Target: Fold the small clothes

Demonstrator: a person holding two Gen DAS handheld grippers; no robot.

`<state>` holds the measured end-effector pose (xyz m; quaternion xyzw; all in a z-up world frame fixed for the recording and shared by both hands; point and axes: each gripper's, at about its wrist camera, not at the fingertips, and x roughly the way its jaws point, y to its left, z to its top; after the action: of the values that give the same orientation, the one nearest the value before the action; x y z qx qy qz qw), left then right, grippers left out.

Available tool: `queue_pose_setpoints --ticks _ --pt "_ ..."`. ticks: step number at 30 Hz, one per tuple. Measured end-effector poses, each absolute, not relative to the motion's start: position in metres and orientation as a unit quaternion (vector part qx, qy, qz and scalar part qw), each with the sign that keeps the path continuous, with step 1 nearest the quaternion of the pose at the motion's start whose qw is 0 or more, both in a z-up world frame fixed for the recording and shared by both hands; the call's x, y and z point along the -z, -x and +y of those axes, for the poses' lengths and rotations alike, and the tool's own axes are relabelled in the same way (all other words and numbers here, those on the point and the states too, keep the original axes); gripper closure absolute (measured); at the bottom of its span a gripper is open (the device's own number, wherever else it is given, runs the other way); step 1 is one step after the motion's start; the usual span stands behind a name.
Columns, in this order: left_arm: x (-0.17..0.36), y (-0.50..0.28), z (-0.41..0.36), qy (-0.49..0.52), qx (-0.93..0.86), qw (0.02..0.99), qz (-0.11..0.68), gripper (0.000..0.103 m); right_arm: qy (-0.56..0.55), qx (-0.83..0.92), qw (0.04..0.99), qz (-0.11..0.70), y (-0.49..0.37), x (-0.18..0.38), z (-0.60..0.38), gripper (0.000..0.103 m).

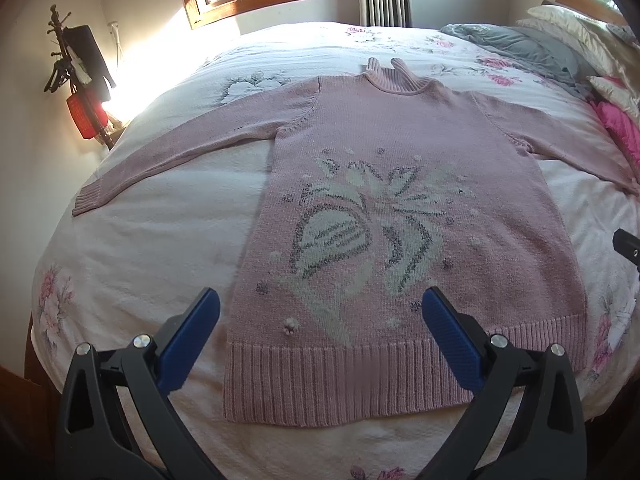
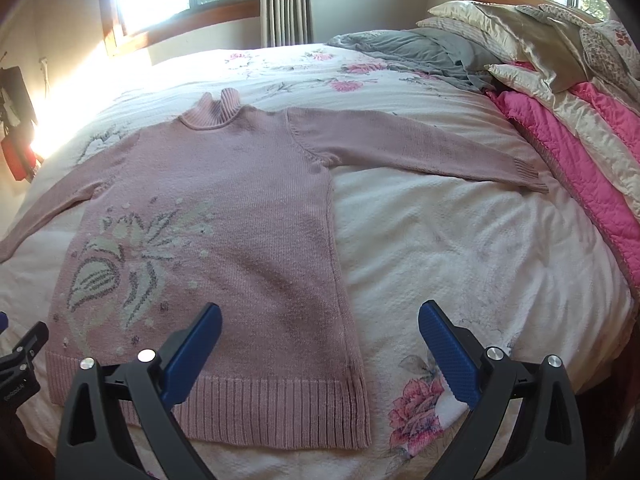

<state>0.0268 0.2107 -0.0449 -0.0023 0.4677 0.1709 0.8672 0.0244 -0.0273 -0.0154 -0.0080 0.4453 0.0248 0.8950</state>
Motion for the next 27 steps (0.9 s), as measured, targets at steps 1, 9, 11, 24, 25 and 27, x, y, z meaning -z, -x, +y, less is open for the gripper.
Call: queue_pose_setpoints --ticks 1,9,11,24,25,27 --pt "0.050 -0.033 0.211 0.006 -0.160 0.870 0.466 0.003 -0.005 -0.028 0.894 0.446 -0.033 0.017 -0.039 0.004" --pt "0.080 -0.145 0.185 0.038 -0.106 0.864 0.490 0.003 -0.044 0.042 0.886 0.461 -0.144 0.027 -0.166 0.004" --pt "0.081 -0.182 0.167 0.026 -0.091 0.865 0.494 0.003 -0.077 0.048 0.875 0.476 -0.177 0.035 -0.207 0.004" --pt "0.096 -0.378 0.050 0.059 -0.043 0.870 0.488 0.003 -0.219 0.128 0.798 0.546 -0.300 0.110 -0.411 0.011" --pt "0.100 -0.388 0.042 0.060 -0.040 0.868 0.492 0.003 -0.222 0.127 0.797 0.547 -0.303 0.113 -0.416 0.011" --pt "0.108 -0.402 0.032 0.060 -0.035 0.863 0.500 0.003 -0.231 0.126 0.797 0.544 -0.309 0.117 -0.425 0.011"
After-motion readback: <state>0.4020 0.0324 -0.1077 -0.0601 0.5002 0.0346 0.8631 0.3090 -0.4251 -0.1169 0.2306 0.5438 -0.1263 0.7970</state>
